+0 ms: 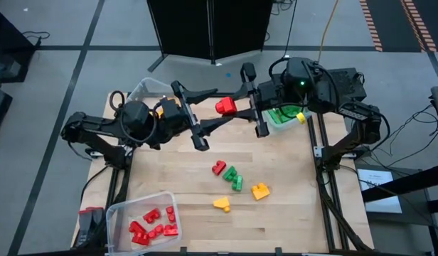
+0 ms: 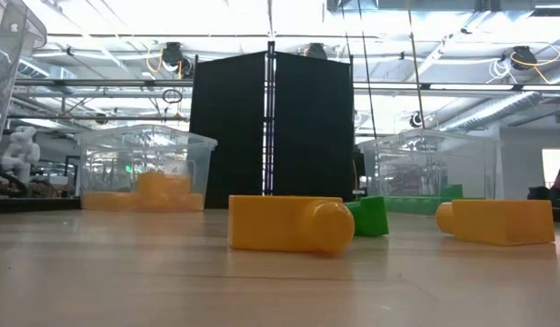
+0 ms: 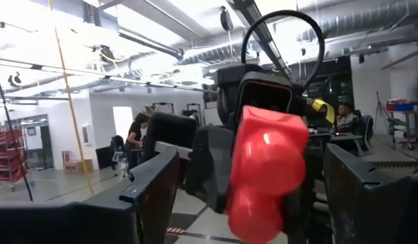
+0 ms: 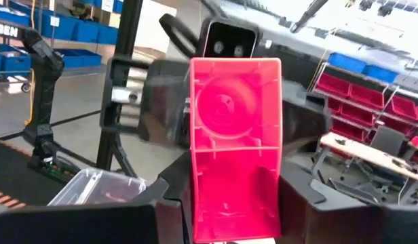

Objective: Sort blocks
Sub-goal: Put the red game piece into the bottom transparent bin

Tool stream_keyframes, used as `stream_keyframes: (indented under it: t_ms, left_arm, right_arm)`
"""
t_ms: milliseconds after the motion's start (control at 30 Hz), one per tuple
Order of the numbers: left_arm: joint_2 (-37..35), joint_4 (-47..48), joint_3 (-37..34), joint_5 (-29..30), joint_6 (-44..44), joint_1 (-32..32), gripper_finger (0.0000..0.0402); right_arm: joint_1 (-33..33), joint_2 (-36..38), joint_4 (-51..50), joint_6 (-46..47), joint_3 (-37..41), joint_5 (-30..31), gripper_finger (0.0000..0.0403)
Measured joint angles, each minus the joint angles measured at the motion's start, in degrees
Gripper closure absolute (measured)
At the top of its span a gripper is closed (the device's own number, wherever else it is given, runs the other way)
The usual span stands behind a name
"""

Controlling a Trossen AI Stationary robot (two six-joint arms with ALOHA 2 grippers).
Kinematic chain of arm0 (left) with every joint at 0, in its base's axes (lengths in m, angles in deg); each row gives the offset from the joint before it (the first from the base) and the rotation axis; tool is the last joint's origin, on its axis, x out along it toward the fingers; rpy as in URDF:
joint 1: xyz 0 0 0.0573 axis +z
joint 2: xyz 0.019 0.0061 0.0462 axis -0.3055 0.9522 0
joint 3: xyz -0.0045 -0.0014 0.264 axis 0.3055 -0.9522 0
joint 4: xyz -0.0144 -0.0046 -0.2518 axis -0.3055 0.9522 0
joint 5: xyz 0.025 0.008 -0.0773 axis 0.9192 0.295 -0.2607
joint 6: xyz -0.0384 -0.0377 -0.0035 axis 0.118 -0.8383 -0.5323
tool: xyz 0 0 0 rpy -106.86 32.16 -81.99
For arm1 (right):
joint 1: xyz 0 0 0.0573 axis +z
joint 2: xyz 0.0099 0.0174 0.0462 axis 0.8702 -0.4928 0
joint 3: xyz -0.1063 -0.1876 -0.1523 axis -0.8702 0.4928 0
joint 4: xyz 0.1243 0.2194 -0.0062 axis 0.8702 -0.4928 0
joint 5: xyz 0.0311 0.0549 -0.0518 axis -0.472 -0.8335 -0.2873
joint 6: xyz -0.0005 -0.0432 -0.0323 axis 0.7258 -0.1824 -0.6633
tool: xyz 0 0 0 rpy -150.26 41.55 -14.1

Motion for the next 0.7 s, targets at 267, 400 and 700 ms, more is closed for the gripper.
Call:
stream_keyframes:
  t_ms: [267, 400, 700]
  left_arm:
    - [0.82, -0.09, 0.0, -1.75, -0.03, 0.51, 0.0151]
    - [1.8, -1.56, 0.0, -1.88, 0.02, 0.71, 0.0151]
    - [2.58, -3.17, -0.02, -1.9, 0.02, 0.68, 0.0151]
  right_arm:
    - [0.0, -0.11, 1.84, 0.2, -0.02, -1.27, 0.0289]
    - [0.0, -0.3, 1.63, 0.2, -0.02, -1.36, 0.0289]
    - [0.0, -1.62, 0.33, 0.33, -0.02, -1.42, 0.0289]
